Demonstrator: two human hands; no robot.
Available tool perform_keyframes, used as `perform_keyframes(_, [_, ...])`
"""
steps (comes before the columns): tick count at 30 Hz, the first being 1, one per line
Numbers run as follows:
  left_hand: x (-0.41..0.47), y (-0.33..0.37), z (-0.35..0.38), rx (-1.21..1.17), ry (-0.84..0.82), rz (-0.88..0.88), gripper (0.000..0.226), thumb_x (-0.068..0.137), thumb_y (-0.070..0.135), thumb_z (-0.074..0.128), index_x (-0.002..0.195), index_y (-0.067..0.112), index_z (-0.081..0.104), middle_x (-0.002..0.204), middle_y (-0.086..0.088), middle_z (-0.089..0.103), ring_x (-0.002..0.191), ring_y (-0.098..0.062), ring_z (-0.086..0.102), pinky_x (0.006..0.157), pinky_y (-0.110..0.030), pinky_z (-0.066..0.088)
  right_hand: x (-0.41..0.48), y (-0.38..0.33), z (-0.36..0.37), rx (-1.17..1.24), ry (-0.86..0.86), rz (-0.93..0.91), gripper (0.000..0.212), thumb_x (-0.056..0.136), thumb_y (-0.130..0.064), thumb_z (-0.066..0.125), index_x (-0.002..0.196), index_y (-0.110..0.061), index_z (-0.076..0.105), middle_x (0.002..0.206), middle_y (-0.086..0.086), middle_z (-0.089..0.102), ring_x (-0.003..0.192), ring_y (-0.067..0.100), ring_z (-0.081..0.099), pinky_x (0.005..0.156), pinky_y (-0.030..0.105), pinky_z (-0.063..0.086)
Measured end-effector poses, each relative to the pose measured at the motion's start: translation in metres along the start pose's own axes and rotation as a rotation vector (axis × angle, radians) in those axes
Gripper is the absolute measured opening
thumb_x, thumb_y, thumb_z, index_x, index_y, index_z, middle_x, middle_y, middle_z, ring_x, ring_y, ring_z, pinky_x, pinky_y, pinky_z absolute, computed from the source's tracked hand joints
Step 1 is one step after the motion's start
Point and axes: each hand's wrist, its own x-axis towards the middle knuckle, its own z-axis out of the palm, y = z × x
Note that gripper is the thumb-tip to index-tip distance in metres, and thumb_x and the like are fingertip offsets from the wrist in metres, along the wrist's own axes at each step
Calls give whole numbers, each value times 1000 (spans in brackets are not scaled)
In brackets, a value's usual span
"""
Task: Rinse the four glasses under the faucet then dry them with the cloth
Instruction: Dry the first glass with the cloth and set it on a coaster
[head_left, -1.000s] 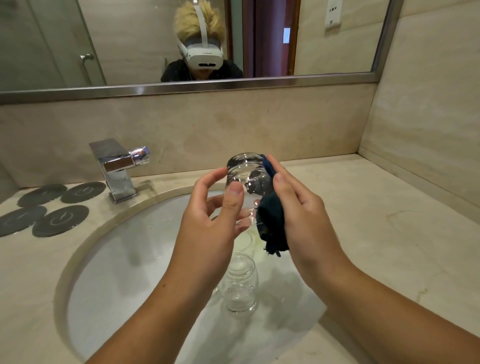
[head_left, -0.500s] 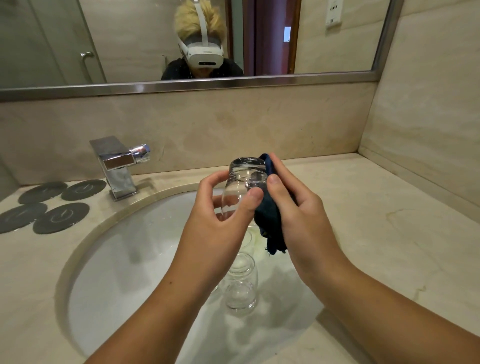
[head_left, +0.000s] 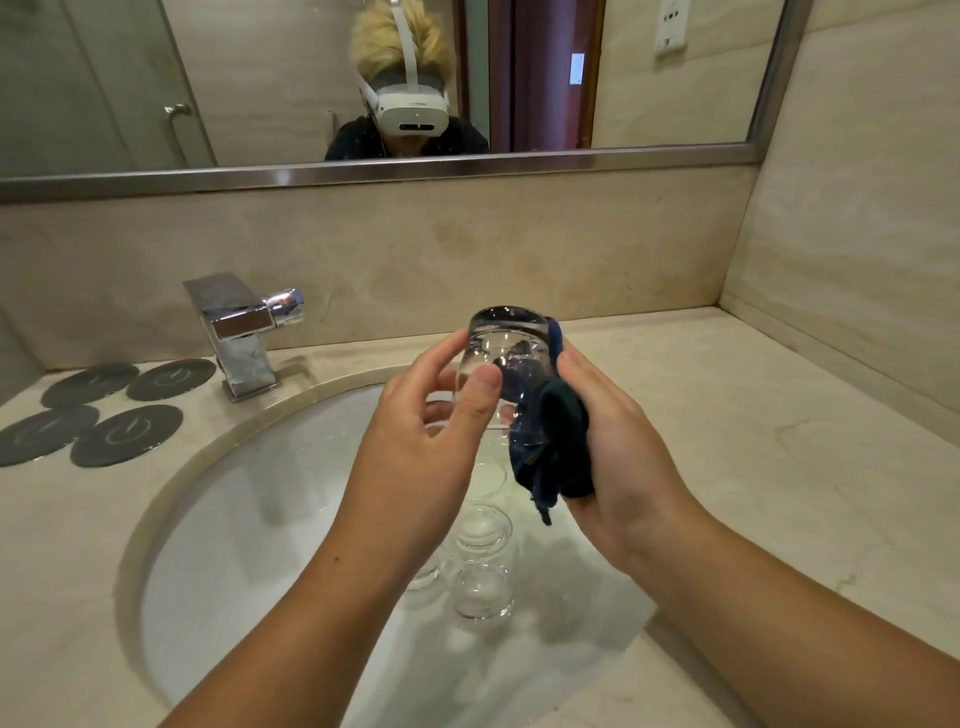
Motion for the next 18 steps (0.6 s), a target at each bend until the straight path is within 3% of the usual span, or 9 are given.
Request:
perform_keyframes(2, [0,2,-1,-12,17,-3,32,97,58,58,128,66,54,106,31,69,97,6,70,76,-4,49,-1,-2,-1,-65,1,-44,37,112,-36,46,145,-36,63,126,7,77,114,36,73,101,49,59])
perform_keyframes(4, [-2,1,0,-47,11,-15,35,96,56,61,129,65,54,108,28,71,97,4,72,81,-13,55,-4,-5,1,-109,22,-92,35,111,-36,50,142,-44,64,118,3,79,92,25,72,75,37,59])
perform_keyframes(5, [-3,2,0,-65,7,-18,43,90,61,64,132,64,54,113,24,72,99,4,72,82,-15,56,-5,-5,0,-118,20,-109,35,111,-36,51,142,-45,65,119,0,79,93,21,72,76,37,58])
perform_keyframes(7, [-6,2,1,-89,9,-13,66,75,68,69,138,59,55,120,18,71,101,3,73,76,-14,56,-4,-4,0,-115,13,-114,36,111,-35,50,143,-42,64,122,-2,79,110,19,72,96,44,57])
perform_keyframes(9, [-7,3,1,-112,16,3,71,71,66,74,139,53,58,119,14,74,99,0,75,76,-14,57,-2,-5,0,-86,10,-78,36,112,-34,48,145,-37,64,127,0,77,121,21,71,109,46,51])
perform_keyframes(11, [-6,3,1,-148,-1,13,64,79,65,80,138,50,62,115,12,77,99,-5,77,90,-26,61,-3,-9,1,-18,-10,-15,38,112,-37,46,142,-26,67,128,4,77,122,24,71,106,41,52])
perform_keyframes(13, [-5,1,1,-157,-18,8,61,82,65,76,138,47,61,115,11,78,103,-9,78,100,-40,58,-4,-11,2,53,-26,50,41,110,-42,47,130,-19,74,121,7,79,109,21,74,93,35,55])
perform_keyframes(15, [-4,-2,2,-137,-13,11,56,86,67,70,135,45,58,115,13,78,106,-6,76,103,-42,57,-4,-9,1,73,-33,58,41,109,-43,48,128,-18,76,121,8,79,106,19,72,93,35,52])
perform_keyframes(18, [-3,-2,4,-77,-13,-6,41,90,68,59,126,47,58,113,22,76,107,6,69,105,-39,55,0,-6,0,51,-13,24,38,111,-40,47,140,-25,69,131,9,75,119,24,68,104,41,49])
